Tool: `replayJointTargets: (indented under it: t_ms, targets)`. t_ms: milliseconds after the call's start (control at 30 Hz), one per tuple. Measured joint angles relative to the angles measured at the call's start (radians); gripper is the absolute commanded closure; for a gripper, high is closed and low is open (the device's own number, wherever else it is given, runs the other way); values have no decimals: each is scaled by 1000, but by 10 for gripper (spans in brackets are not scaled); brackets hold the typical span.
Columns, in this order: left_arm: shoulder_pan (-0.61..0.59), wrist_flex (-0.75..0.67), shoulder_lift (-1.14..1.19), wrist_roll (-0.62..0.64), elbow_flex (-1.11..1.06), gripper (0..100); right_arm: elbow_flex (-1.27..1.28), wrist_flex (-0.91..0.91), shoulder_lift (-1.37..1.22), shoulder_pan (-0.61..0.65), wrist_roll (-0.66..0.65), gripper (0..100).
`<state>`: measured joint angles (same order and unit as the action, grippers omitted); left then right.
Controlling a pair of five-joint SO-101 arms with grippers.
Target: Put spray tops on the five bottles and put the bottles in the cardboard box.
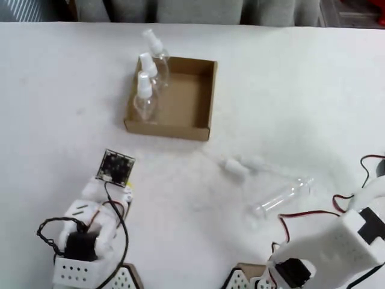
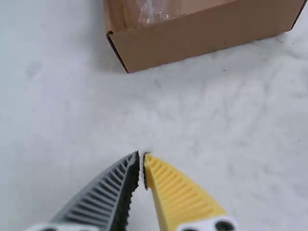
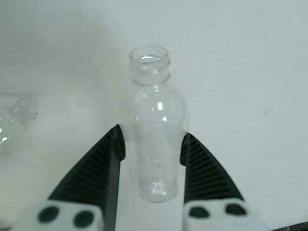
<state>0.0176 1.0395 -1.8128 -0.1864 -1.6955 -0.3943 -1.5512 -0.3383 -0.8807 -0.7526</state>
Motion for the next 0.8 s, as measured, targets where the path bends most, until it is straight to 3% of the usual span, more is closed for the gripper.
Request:
replayJointTargets:
  t_ms: [133, 233, 367, 700, 800]
  targets:
    - [0, 0, 0, 0, 0, 976, 15, 87, -51, -3, -41, 971]
    - [0, 0, 0, 0, 0, 976, 17, 120, -74, -2, -189, 889]
    - [0, 0, 0, 0, 0, 976, 17, 161, -100, -2, -239, 818]
    - [0, 0, 0, 0, 0, 976, 17, 213, -115, -2, -249, 819]
    - [0, 0, 0, 0, 0, 976, 17, 213, -94, -2, -170, 819]
